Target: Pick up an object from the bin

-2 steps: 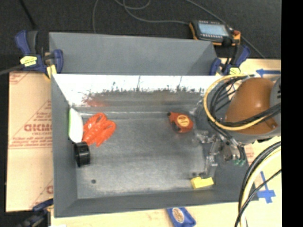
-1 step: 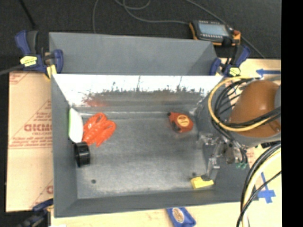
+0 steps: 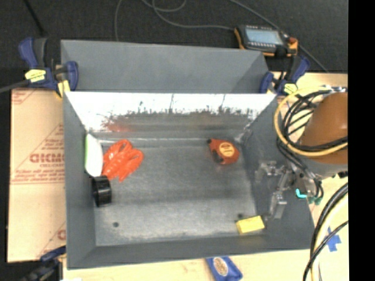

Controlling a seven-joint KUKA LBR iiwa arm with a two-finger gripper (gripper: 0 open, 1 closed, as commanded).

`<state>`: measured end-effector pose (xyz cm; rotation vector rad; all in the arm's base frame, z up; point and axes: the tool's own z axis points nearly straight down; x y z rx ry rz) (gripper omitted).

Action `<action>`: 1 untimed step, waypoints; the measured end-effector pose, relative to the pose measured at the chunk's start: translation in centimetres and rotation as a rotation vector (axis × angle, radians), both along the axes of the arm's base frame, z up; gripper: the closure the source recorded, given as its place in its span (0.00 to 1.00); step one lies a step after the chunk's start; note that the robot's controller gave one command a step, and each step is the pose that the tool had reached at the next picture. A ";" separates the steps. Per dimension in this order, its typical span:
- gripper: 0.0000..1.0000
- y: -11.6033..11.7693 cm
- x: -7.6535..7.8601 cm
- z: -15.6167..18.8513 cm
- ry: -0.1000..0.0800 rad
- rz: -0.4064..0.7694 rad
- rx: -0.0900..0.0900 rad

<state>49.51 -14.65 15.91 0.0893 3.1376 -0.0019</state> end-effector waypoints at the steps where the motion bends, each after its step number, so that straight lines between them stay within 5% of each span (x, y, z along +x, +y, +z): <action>1: 0.00 -1.2 0.2 1.3 -0.003 0.053 -0.002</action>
Offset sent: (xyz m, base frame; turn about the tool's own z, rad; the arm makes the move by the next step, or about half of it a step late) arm -0.0132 -0.0138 -0.0891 -0.2156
